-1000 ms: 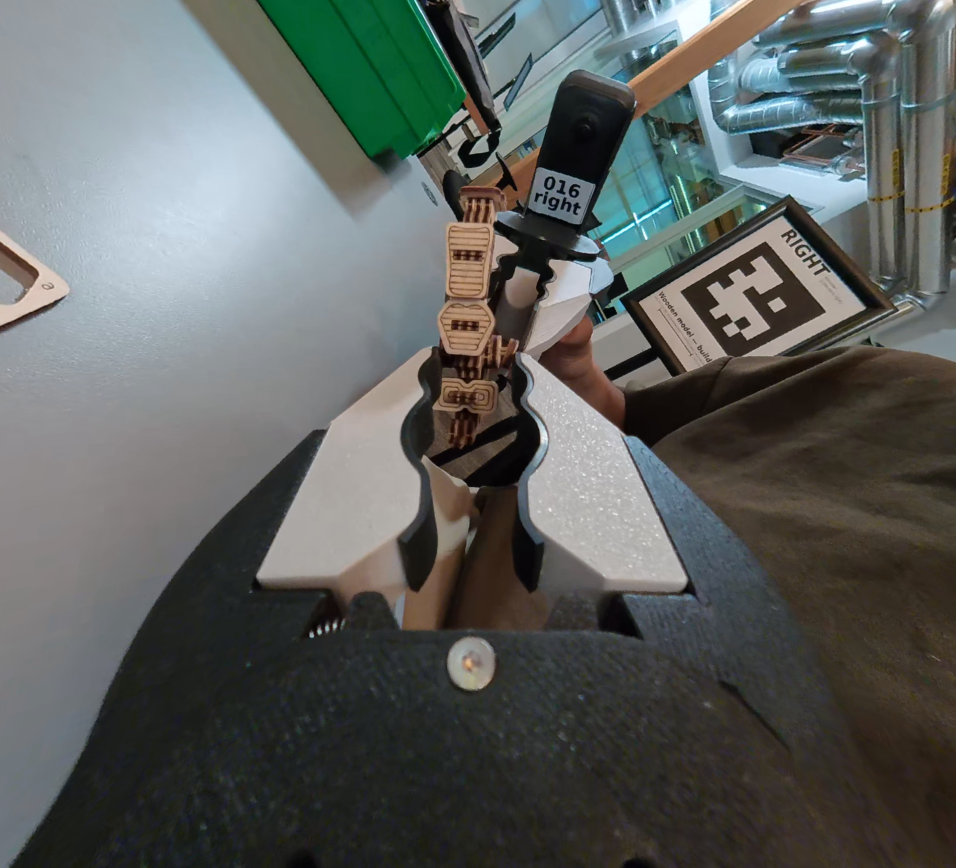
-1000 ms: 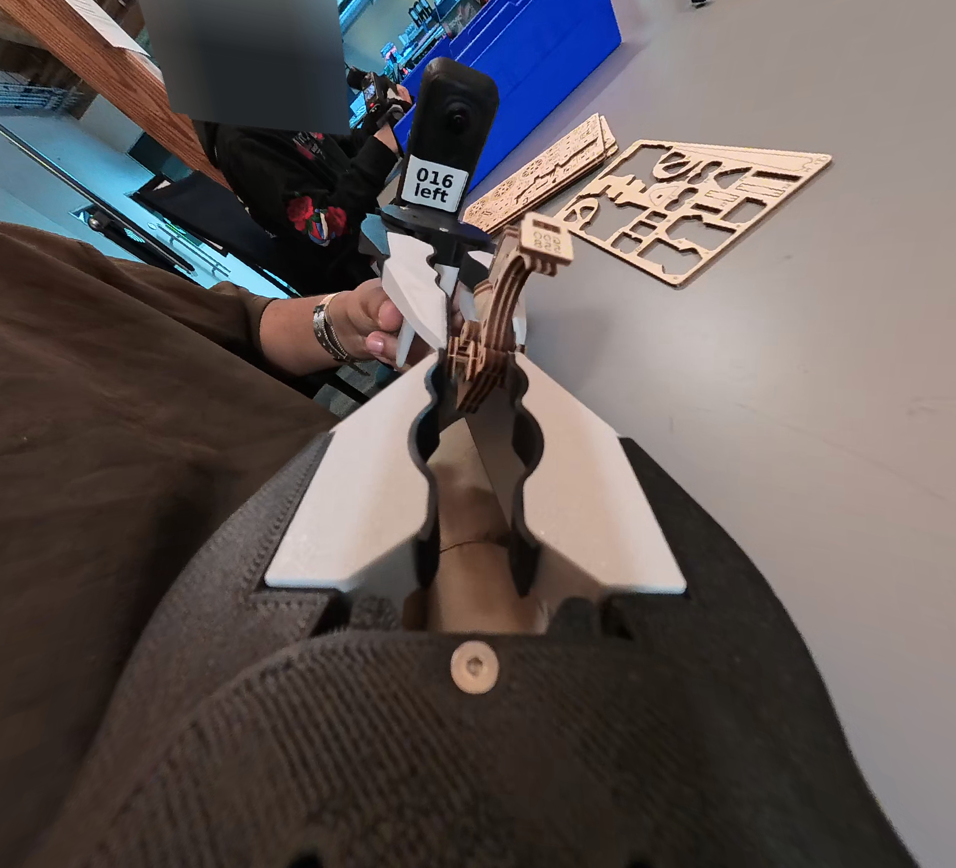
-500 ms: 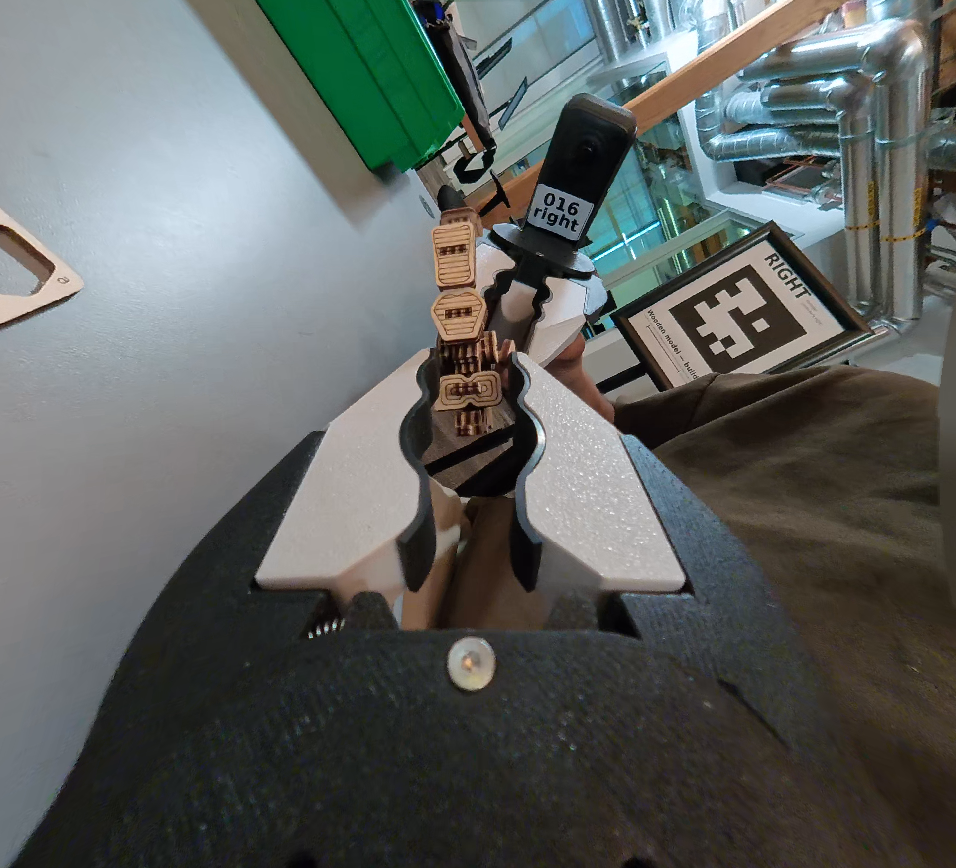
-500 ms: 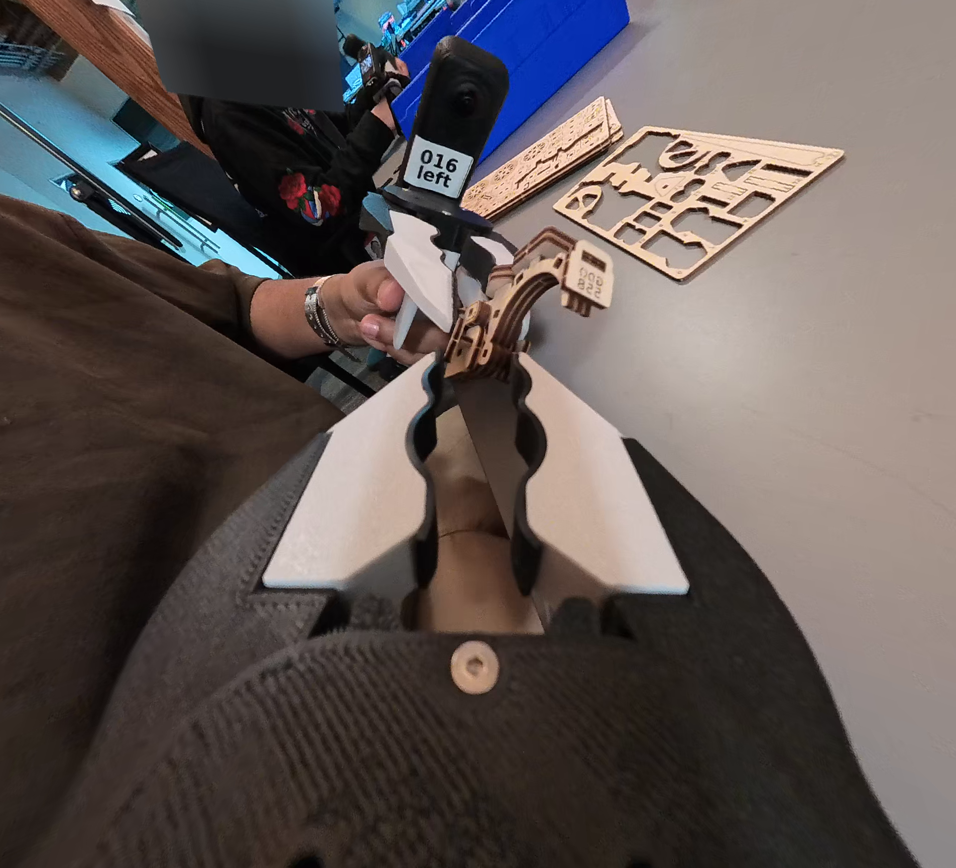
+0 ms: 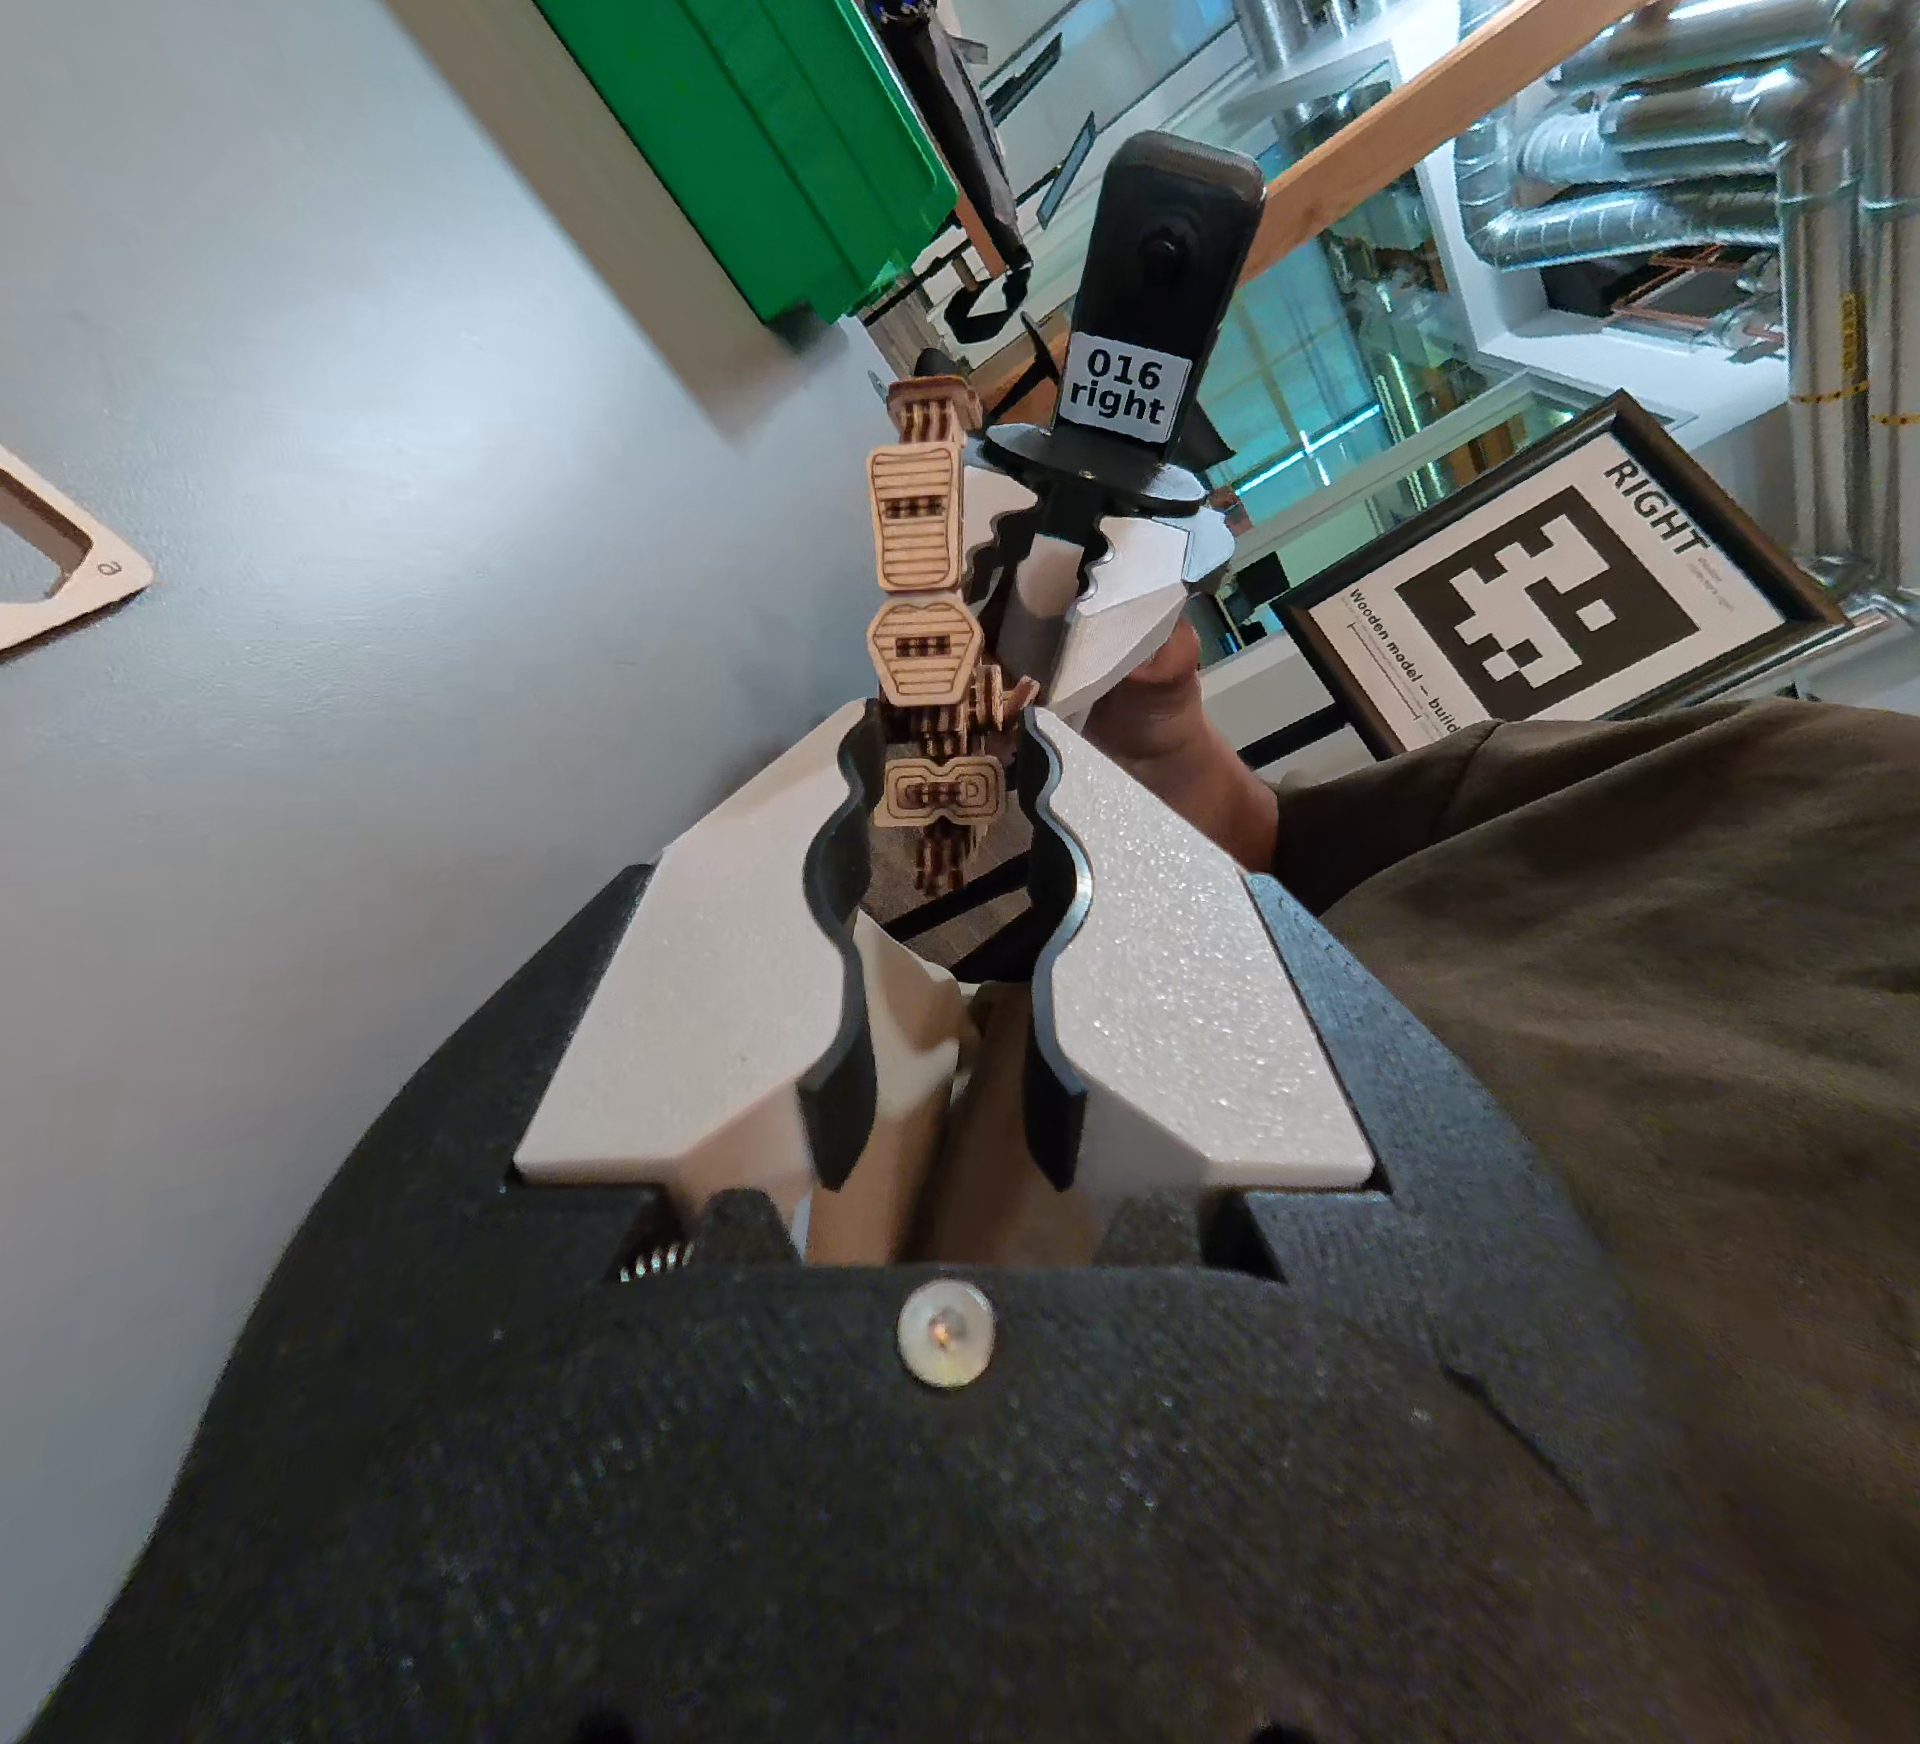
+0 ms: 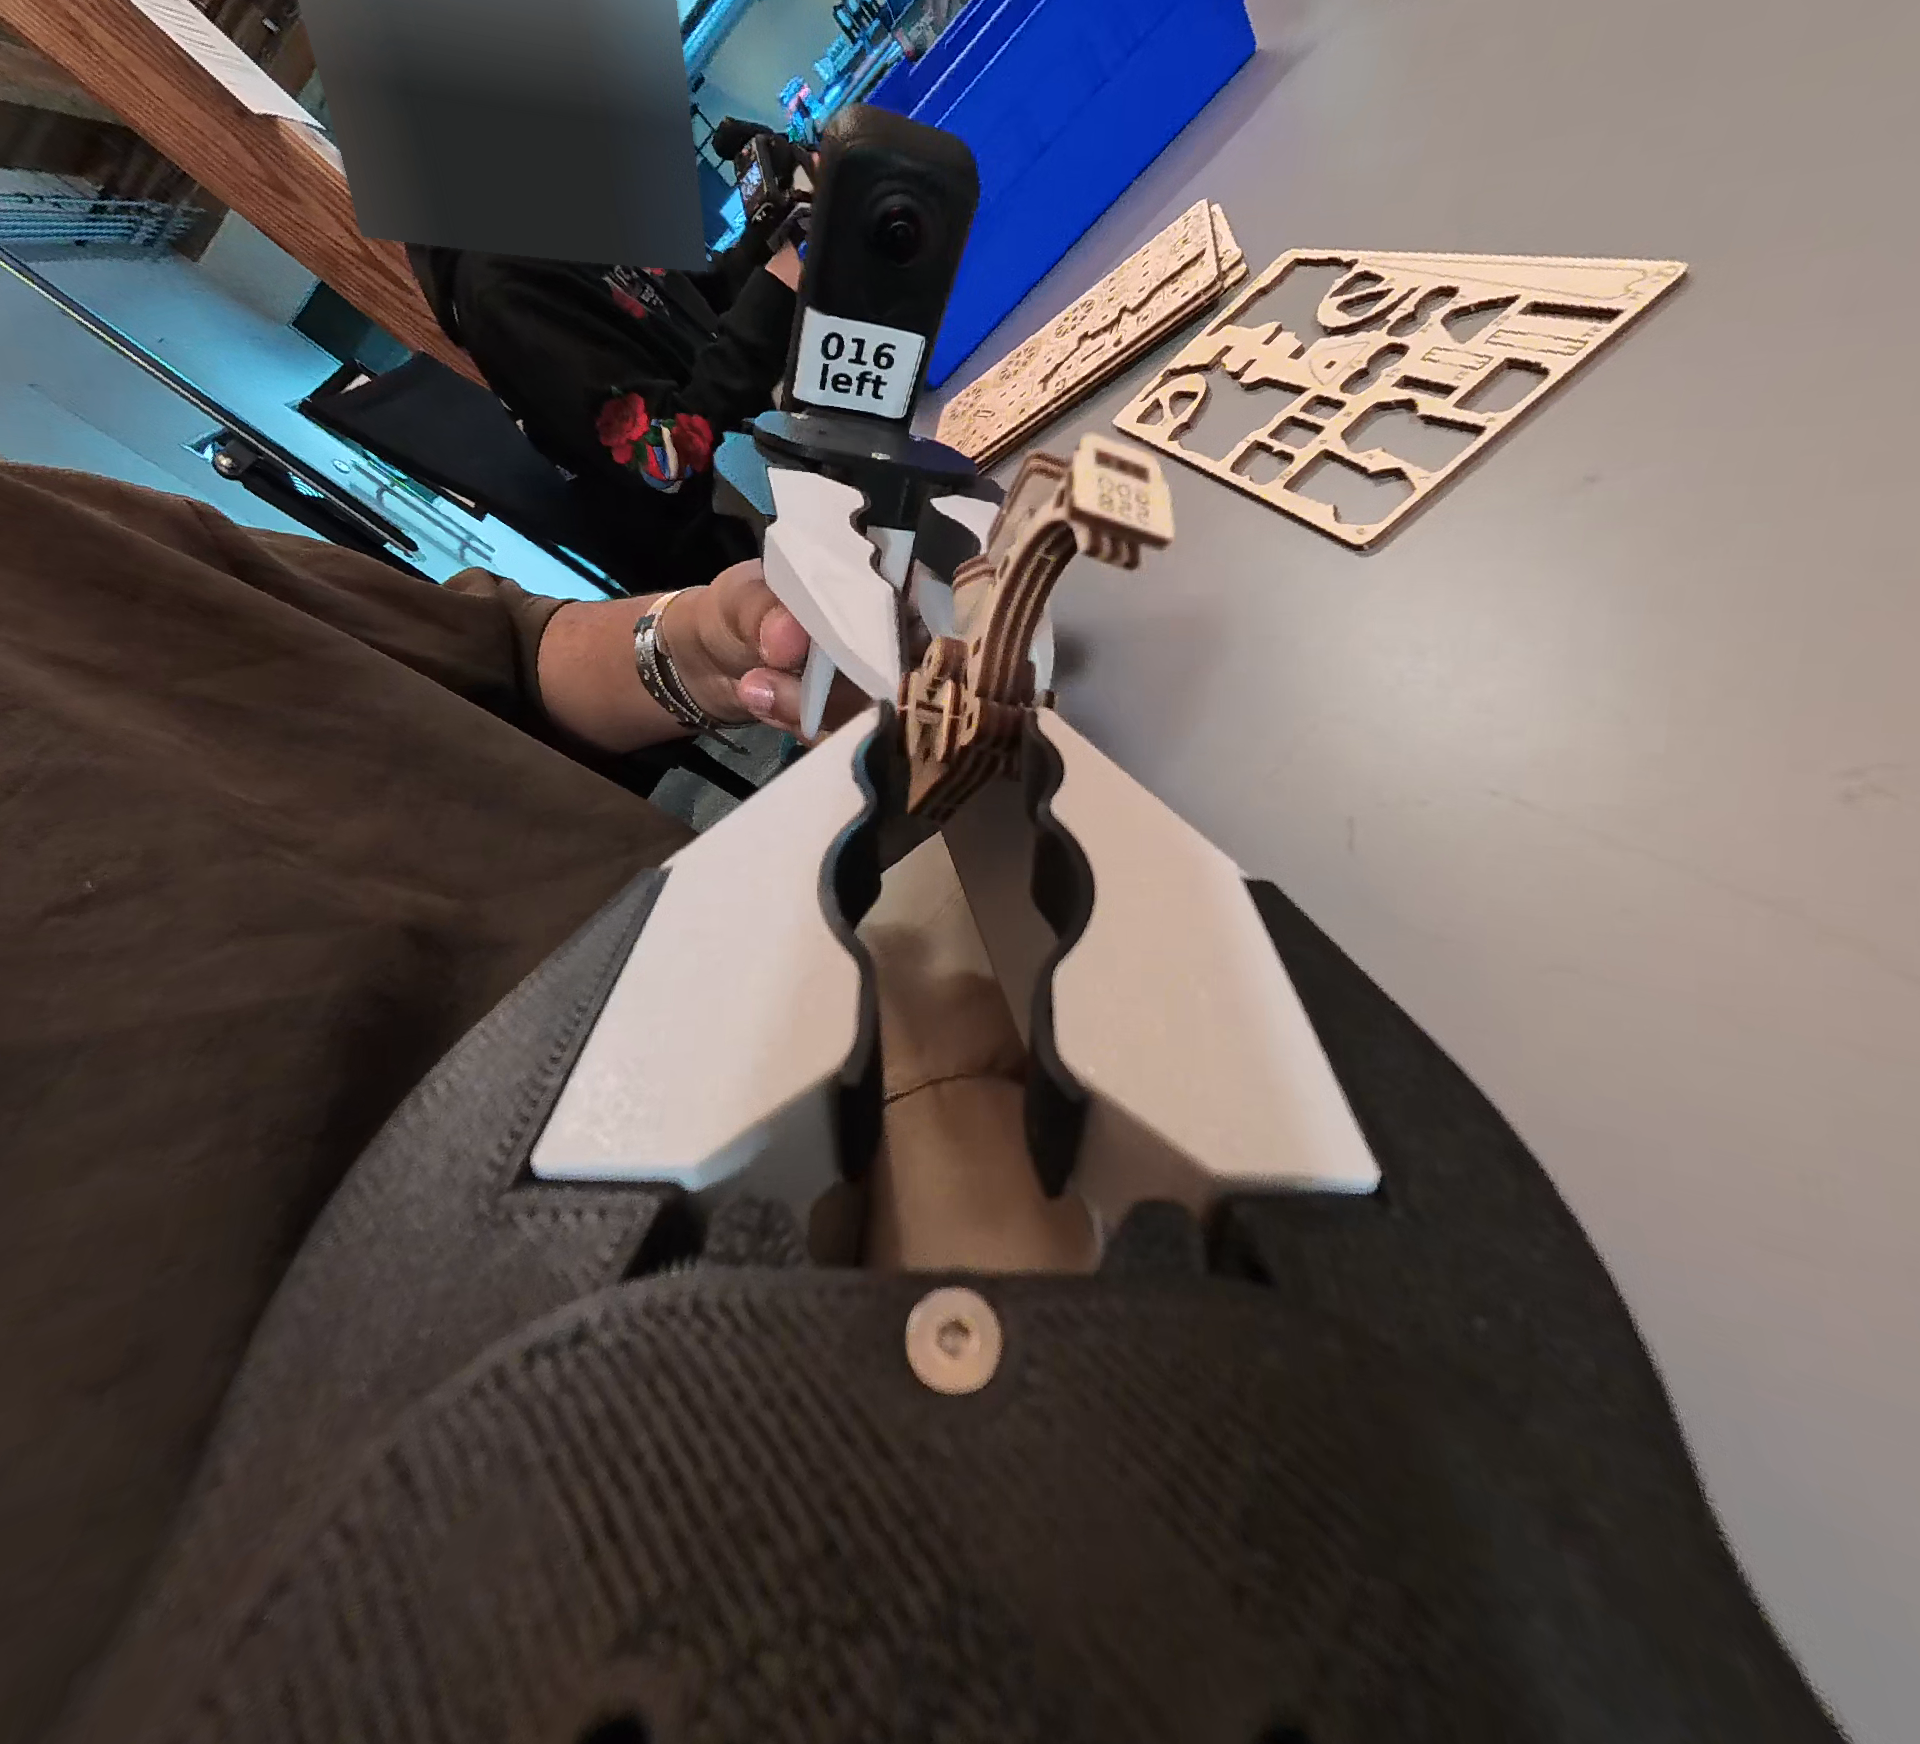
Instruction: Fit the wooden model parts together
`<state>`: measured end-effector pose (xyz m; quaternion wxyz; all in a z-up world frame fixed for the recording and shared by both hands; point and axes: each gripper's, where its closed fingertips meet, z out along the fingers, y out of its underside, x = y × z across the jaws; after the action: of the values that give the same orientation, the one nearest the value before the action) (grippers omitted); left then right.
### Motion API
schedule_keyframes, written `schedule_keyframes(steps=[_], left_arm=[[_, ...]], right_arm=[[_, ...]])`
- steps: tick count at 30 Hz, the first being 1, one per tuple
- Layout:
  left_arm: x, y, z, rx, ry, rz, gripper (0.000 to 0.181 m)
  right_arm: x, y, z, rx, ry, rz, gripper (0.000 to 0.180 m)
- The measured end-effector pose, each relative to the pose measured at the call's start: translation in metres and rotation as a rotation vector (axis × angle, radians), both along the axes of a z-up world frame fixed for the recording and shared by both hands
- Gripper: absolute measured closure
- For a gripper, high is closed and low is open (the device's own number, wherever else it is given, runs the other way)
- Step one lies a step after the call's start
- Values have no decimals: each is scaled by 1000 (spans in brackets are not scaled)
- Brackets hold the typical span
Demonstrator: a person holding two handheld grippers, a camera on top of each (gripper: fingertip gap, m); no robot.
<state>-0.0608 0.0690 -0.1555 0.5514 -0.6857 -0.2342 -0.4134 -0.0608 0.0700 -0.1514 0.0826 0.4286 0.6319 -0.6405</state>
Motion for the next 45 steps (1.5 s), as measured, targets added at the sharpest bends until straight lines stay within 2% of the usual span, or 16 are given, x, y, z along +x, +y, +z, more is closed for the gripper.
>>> schedule_keyframes(steps=[12,24,40,45], left_arm=[[0,0,0,-1,3,3,155],[0,0,-2,-12,-2,6,159],[1,-1,6,41,-23,-6,162],[2,-1,7,54,14,-12,162]], right_arm=[[1,-3,-1,40,12,5,160],[1,-3,-3,86,30,3,162],[2,-3,6,-7,42,19,165],[4,-3,8,56,96,19,164]])
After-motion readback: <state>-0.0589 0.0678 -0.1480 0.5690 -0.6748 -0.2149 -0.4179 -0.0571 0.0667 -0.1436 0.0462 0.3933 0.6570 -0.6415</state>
